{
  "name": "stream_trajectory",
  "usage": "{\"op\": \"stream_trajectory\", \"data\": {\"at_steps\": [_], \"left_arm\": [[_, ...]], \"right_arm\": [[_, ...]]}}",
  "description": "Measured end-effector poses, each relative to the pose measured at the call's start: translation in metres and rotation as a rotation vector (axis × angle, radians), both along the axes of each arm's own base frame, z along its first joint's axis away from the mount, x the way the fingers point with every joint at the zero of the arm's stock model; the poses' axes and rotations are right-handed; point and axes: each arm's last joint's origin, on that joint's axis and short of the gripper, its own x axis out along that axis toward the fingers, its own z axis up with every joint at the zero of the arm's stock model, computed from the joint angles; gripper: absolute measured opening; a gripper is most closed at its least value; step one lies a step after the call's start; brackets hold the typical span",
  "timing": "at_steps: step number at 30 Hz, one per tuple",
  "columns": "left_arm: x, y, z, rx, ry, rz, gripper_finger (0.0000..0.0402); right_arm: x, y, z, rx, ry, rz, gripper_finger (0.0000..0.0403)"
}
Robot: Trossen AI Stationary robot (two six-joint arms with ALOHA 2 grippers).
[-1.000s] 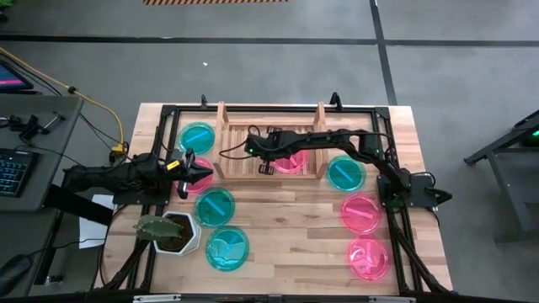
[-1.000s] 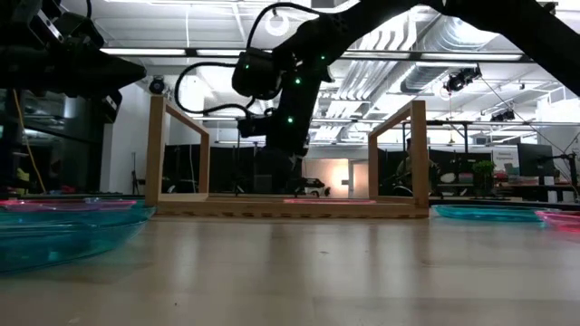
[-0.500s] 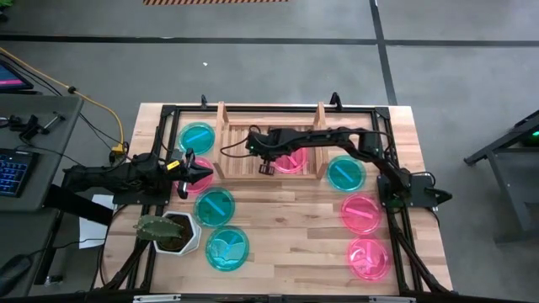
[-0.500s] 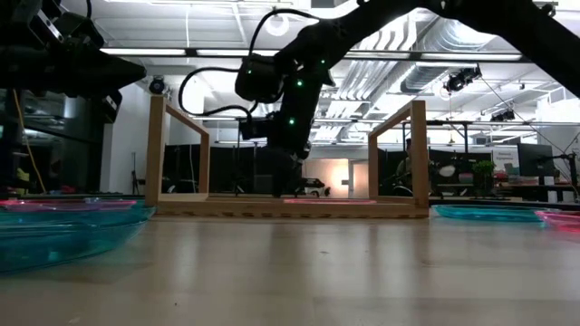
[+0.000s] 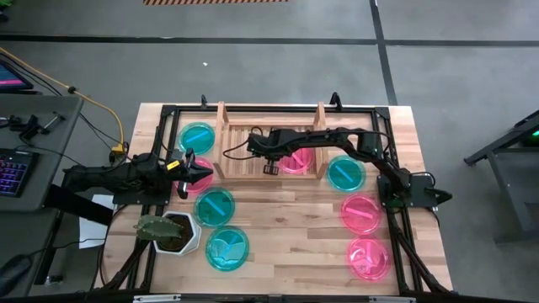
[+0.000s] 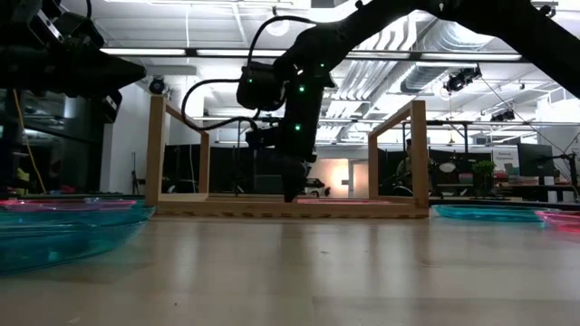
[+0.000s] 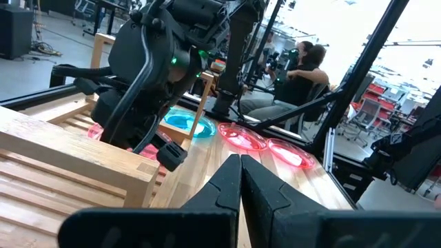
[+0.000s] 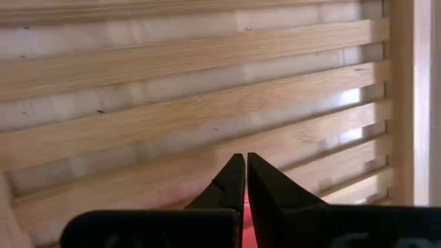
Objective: Place and stack plates onto a shelf
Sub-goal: Put the pink plate on the shelf, then put the blue plate on the shelf
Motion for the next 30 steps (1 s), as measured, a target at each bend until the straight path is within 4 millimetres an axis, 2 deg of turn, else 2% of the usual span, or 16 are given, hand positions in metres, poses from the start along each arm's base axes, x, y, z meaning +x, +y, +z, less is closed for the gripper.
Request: {"op": "stream_trajectory", "data": {"at_steps": [3,7,10,15,18,21,25,30], "left_arm": [[0.000,0.000,0.000,0.000,0.000,0.000,0.0000],[0.000,0.000,0.000,0.000,0.001,0.000,0.0000],[0.000,0.000,0.000,0.000,0.001,0.000,0.0000],[0.000,0.000,0.000,0.000,0.001,0.000,0.0000],[0.000,0.000,0.000,0.000,0.000,0.000,0.0000],[0.000,0.000,0.000,0.000,0.000,0.000,0.0000],[0.000,0.000,0.000,0.000,0.000,0.000,0.0000],[0.000,0.000,0.000,0.000,0.001,0.000,0.0000]], "right_arm": [[-0.001,0.000,0.005,-0.010,-0.001,0.015,0.0000],[-0.007,0.001,0.029,-0.017,-0.029,0.017,0.0000],[-0.018,0.003,0.055,-0.016,-0.040,0.007,0.0000],[-0.048,0.010,0.117,-0.025,-0.140,-0.034,0.0000],[-0.081,0.019,0.145,-0.036,-0.263,-0.053,0.0000],[-0.126,0.032,0.161,-0.042,-0.397,-0.065,0.0000],[-0.186,0.054,0.171,-0.045,-0.638,-0.060,0.0000],[-0.242,0.077,0.176,-0.047,-0.968,0.011,0.0000]]}}
